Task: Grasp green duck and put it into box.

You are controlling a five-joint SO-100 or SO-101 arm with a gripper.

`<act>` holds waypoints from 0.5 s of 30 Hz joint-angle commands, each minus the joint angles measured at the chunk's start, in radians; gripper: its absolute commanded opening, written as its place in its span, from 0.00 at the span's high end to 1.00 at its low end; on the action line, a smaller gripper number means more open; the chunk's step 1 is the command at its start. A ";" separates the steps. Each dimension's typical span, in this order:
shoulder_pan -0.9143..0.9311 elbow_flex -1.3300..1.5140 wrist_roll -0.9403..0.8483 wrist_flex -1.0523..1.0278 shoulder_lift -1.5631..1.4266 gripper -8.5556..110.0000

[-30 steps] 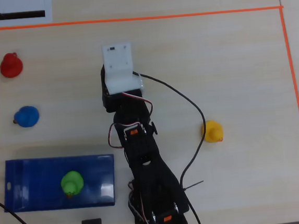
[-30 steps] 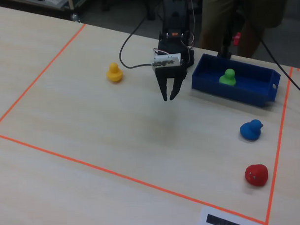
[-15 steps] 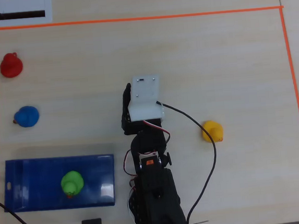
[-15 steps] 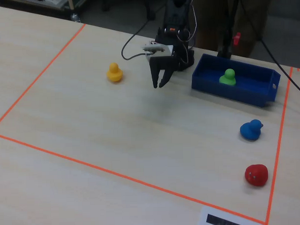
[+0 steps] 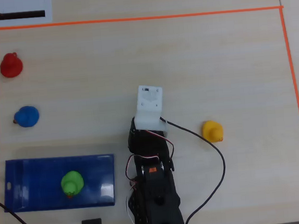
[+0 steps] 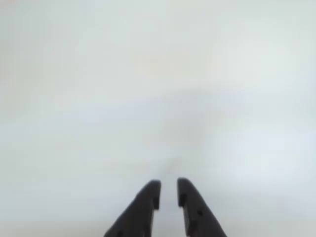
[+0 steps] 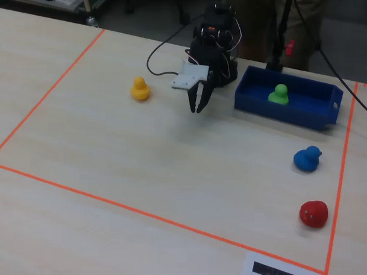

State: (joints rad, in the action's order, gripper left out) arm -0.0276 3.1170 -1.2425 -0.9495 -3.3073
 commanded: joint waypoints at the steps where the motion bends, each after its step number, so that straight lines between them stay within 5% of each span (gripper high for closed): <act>1: 0.003 -0.006 -0.150 -0.344 -0.005 0.93; 15: 0.032 -0.006 -0.114 -0.368 -0.005 0.87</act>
State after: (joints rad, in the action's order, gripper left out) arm -0.0031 3.1155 -1.3668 -1.3070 -3.3257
